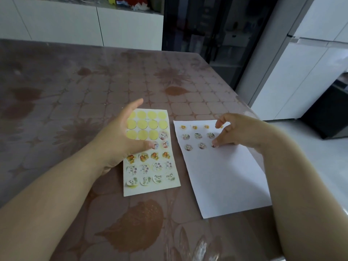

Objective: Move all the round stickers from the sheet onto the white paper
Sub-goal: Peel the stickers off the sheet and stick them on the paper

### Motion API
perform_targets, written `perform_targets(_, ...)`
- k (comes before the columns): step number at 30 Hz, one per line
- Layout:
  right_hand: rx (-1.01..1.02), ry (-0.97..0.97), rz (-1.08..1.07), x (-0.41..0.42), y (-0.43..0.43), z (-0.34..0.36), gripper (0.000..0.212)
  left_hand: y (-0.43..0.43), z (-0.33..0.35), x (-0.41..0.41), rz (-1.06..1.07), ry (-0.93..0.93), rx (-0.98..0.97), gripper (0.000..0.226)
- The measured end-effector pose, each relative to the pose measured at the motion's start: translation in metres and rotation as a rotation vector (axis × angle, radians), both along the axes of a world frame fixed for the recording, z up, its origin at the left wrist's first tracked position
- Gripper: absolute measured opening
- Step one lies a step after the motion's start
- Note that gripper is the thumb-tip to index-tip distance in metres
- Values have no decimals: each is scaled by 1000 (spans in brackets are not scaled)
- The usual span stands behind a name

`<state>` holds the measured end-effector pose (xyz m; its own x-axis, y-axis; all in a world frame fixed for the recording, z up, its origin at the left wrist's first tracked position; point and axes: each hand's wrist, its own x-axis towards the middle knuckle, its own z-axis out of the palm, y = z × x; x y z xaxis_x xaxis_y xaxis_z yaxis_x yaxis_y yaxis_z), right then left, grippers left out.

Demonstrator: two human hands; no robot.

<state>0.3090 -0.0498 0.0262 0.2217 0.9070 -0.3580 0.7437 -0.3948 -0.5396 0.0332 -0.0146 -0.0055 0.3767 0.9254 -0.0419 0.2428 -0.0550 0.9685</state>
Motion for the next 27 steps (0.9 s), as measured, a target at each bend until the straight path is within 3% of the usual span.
perform_targets(5, 28, -67, 5, -5, 0, 1, 44, 1, -2, -1, -12, 6, 11, 90)
perform_targets(11, -11, -205, -25, 0, -2, 5, 54, 1, -1, -2, -14, 13, 24, 92)
perform_targets(20, 11, -171, 2, 8, 3, -1, 38, 0, 1, -1, -28, -14, 21, 91)
perform_targets(24, 312, -16, 14, -15, 0, 2, 27, -1, 1, 1, -38, -70, 2, 89)
perform_targets(27, 542, 86, 183, -52, -1, 2, 13, -1, 2, 2, -47, -91, -17, 89)
